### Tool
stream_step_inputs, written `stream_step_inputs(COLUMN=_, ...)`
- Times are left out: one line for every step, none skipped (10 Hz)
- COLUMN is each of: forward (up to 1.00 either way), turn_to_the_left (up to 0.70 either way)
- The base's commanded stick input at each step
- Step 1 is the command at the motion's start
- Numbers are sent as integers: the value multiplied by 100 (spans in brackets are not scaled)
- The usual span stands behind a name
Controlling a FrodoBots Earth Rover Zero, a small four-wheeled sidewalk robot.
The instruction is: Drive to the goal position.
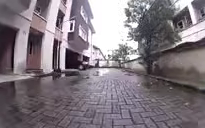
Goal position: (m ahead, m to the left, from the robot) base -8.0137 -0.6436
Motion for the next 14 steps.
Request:
stream_step_inputs(forward=70, turn_to_the_left=-10)
stream_step_inputs(forward=70, turn_to_the_left=-30)
stream_step_inputs(forward=70, turn_to_the_left=-35)
stream_step_inputs(forward=70, turn_to_the_left=0)
stream_step_inputs(forward=70, turn_to_the_left=0)
stream_step_inputs(forward=70, turn_to_the_left=0)
stream_step_inputs(forward=70, turn_to_the_left=0)
stream_step_inputs(forward=70, turn_to_the_left=0)
stream_step_inputs(forward=70, turn_to_the_left=0)
stream_step_inputs(forward=70, turn_to_the_left=0)
stream_step_inputs(forward=70, turn_to_the_left=0)
stream_step_inputs(forward=70, turn_to_the_left=0)
stream_step_inputs(forward=70, turn_to_the_left=0)
stream_step_inputs(forward=70, turn_to_the_left=0)
